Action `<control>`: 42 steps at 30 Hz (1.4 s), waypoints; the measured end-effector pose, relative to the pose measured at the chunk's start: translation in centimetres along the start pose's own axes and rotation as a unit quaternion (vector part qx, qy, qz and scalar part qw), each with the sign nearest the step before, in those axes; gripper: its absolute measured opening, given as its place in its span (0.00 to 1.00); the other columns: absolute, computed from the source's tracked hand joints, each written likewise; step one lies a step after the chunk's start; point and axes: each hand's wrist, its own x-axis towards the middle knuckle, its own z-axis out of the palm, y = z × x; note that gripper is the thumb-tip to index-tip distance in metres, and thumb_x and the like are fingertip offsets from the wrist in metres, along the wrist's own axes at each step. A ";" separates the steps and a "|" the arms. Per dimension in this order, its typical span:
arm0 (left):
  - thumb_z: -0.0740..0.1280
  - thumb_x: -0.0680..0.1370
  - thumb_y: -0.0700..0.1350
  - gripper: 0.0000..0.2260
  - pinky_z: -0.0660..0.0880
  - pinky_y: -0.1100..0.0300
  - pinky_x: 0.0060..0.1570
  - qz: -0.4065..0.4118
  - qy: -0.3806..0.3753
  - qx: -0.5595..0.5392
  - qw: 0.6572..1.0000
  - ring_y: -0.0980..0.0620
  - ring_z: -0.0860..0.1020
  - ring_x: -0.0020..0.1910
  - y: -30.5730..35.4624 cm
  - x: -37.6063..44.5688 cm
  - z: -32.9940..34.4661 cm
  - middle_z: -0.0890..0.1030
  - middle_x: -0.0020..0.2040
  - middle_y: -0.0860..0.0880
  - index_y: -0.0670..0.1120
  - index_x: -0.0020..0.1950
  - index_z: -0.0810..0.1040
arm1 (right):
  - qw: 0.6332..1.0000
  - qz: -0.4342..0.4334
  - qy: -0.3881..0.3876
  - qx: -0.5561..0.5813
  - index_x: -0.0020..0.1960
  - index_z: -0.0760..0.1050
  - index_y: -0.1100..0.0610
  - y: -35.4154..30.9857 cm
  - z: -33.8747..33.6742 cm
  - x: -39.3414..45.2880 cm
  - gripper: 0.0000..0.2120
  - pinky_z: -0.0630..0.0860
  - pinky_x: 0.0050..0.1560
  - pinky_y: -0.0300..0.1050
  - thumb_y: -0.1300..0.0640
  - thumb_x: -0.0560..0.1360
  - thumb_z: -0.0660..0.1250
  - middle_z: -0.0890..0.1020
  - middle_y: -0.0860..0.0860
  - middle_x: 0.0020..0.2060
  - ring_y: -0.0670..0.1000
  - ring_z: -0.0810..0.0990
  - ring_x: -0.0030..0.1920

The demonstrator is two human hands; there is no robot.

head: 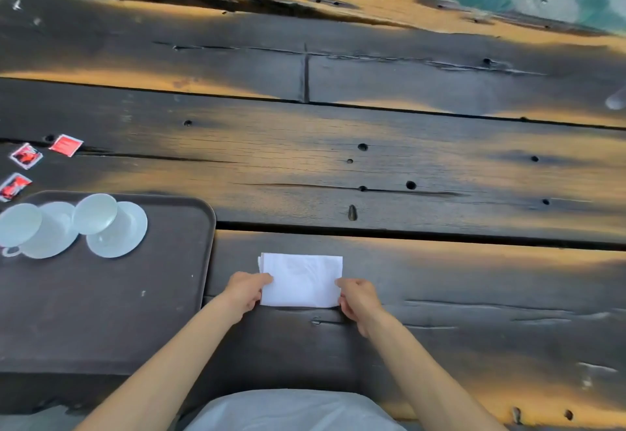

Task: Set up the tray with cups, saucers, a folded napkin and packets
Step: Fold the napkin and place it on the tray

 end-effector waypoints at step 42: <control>0.73 0.77 0.53 0.17 0.75 0.50 0.64 0.262 -0.084 -0.067 0.959 0.48 0.82 0.63 -6.9 -12.0 -28.2 0.85 0.62 0.48 0.51 0.64 0.83 | 0.908 -0.049 -0.408 0.085 0.66 0.81 0.58 2.4 17.6 -10.7 0.24 0.83 0.54 0.46 0.49 0.74 0.76 0.83 0.58 0.64 0.56 0.85 0.60</control>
